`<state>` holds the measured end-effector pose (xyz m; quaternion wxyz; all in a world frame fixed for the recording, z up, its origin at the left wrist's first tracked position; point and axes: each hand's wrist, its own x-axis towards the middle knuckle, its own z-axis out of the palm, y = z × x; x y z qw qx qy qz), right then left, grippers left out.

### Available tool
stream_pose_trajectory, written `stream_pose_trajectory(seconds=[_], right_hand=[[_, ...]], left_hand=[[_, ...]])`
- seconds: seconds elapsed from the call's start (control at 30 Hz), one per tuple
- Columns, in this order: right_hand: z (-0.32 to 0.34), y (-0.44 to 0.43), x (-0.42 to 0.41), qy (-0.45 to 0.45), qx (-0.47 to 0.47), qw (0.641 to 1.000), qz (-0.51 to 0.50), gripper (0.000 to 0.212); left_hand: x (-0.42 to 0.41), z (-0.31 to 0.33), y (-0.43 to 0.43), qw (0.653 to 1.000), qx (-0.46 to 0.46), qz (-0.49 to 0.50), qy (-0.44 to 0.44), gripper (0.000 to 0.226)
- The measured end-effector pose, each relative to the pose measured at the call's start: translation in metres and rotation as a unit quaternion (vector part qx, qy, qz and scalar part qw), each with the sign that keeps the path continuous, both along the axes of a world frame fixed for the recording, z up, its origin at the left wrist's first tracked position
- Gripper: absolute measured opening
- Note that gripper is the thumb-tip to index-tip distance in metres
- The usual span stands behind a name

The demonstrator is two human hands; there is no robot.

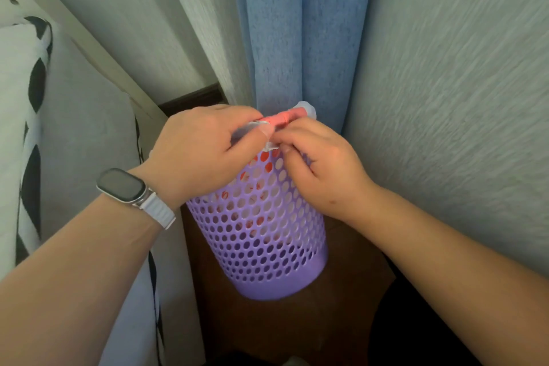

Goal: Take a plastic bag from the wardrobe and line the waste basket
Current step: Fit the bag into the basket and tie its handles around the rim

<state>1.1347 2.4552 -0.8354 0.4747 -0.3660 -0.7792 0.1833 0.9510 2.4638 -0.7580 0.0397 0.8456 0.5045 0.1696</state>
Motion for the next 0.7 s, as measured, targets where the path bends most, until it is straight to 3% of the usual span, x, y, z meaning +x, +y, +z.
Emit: stream_pose_trajectory(seconds=[0.17,0.27,0.37,0.5,0.57,0.7], right_hand=[[0.004,0.003,0.004,0.019,-0.019,0.999,-0.042,0.011],[0.006,0.010,0.012,0.032,-0.037,0.993,-0.109,0.038],[0.003,0.017,0.021,-0.001,-0.052,0.993,-0.107,0.057],[0.002,0.018,0.023,0.025,-0.049,0.996,-0.065,0.037],[0.004,0.017,0.022,0.051,-0.039,0.994,-0.090,0.026],[0.007,0.013,0.019,0.058,0.003,0.988,-0.141,0.022]], left_hand=[[-0.001,-0.005,0.003,0.996,0.069,0.016,0.055,0.046],[0.001,-0.003,0.001,0.995,0.085,0.017,0.057,0.041],[0.002,0.000,0.000,0.996,0.084,0.006,0.040,0.042],[0.004,0.003,-0.003,0.993,0.106,-0.022,0.041,0.038],[0.005,0.003,-0.006,0.990,0.132,-0.021,0.049,0.040],[0.006,0.003,-0.009,0.981,0.185,-0.034,0.050,0.037]])
